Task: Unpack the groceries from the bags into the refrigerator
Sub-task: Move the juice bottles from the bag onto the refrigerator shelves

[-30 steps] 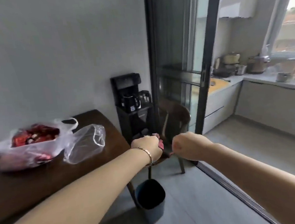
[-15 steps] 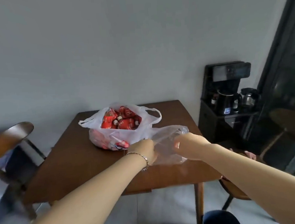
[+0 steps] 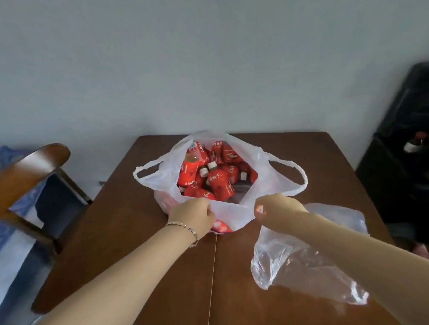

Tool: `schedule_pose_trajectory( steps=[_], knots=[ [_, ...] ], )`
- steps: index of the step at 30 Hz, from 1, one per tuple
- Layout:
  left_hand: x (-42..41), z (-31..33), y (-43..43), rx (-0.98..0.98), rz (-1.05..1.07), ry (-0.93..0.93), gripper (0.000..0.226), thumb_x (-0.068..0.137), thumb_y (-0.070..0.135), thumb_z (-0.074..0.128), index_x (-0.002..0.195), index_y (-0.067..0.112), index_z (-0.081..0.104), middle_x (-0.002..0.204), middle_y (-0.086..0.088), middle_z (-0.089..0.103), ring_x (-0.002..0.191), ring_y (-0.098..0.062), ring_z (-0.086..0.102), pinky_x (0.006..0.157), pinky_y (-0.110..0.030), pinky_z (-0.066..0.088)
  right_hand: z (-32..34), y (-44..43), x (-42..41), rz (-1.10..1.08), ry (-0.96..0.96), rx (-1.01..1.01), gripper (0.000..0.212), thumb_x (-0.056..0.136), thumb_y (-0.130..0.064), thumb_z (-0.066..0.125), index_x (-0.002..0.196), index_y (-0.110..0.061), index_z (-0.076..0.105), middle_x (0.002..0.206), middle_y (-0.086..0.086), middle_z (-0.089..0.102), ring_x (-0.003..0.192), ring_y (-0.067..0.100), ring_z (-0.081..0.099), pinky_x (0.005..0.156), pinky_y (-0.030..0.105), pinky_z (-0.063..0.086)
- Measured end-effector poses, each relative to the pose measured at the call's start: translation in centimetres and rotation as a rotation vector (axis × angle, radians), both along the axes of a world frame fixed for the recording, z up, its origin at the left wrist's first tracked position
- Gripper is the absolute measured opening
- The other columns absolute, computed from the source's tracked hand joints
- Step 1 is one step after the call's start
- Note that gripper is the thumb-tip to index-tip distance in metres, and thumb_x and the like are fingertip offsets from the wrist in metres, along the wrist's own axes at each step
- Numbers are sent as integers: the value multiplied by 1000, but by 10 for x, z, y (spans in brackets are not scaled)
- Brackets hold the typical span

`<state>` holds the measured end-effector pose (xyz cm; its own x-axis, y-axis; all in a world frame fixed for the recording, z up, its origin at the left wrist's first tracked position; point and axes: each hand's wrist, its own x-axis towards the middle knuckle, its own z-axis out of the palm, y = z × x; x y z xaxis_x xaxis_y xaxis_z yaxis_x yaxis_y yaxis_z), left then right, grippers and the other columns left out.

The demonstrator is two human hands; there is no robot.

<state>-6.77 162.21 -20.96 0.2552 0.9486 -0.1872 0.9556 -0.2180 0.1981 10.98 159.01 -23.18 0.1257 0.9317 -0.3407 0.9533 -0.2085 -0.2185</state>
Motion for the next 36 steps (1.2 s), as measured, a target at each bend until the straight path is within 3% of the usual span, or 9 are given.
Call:
schedule_pose_trajectory(
  steps=[3, 8, 11, 17, 21, 25, 29, 33, 36],
  knots=[
    [-7, -18, 63, 40, -97, 21, 23, 95, 23, 40, 105, 15, 60, 108, -4, 62, 95, -24, 59, 77, -32, 46, -15, 48, -8, -10, 11, 47, 27, 94, -17, 38, 111, -15, 59, 109, 6, 64, 95, 24, 61, 81, 31, 50],
    [-1, -42, 171, 124, -276, 67, 22, 93, 21, 43, 111, 14, 53, 117, -5, 51, 103, -22, 53, 81, -35, 51, -32, 122, -20, -111, 92, 68, 23, 96, -21, 39, 100, -16, 61, 99, 2, 65, 84, 22, 57, 71, 26, 41],
    [11, -58, 231, 114, -300, 224, 43, 92, 33, 48, 127, 9, 43, 126, -11, 46, 109, -25, 51, 78, -32, 45, -47, 153, -21, -96, 95, 20, 21, 97, -22, 42, 106, -17, 61, 104, 2, 65, 93, 21, 62, 72, 23, 43],
    [13, -93, 294, 8, -263, 470, 79, 81, 67, 48, 139, 16, 30, 136, -19, 40, 122, -33, 43, 98, -39, 39, -85, 187, -13, -99, 156, -93, 22, 98, -24, 41, 109, -20, 60, 105, -2, 66, 92, 18, 64, 80, 28, 54],
    [-4, -94, 290, 28, -261, 325, 73, 84, 62, 48, 142, 24, 24, 138, -13, 36, 122, -27, 45, 96, -35, 43, -101, 200, -17, -187, 320, -31, 19, 94, -30, 45, 104, -26, 61, 100, -7, 65, 87, 12, 63, 80, 29, 55],
    [-13, -72, 277, 141, -241, 215, 76, 80, 66, 48, 142, 27, 26, 131, -10, 41, 119, -23, 44, 88, -31, 47, -104, 200, -29, -165, 588, 45, 44, 90, -37, 56, 131, -32, 42, 123, -14, 47, 105, 7, 55, 88, 19, 48],
    [-7, -41, 261, 116, -68, -242, 65, 72, 67, 54, 125, 31, 43, 113, 1, 52, 99, -15, 56, 76, -29, 54, -89, 198, -43, -269, 1022, -34, 46, 82, -62, 44, 124, -48, 30, 131, -9, 48, 107, 5, 56, 88, 22, 50],
    [11, -34, 249, -221, 145, -727, 38, 78, 54, 63, 105, 28, 53, 93, 13, 61, 83, -6, 62, 67, -21, 53, -67, 190, -32, -612, 1322, 146, 42, 80, -55, 41, 106, -23, 49, 88, -2, 60, 67, 5, 64, 54, 20, 51],
    [18, -54, 240, -533, 179, -791, 38, 84, 56, 54, 108, 27, 53, 101, 6, 62, 84, -13, 66, 68, -27, 59, -52, 187, -11, -777, 1218, 372, 27, 92, -33, 53, 76, -12, 48, 61, -6, 54, 52, 7, 58, 42, 11, 42]
  ],
)
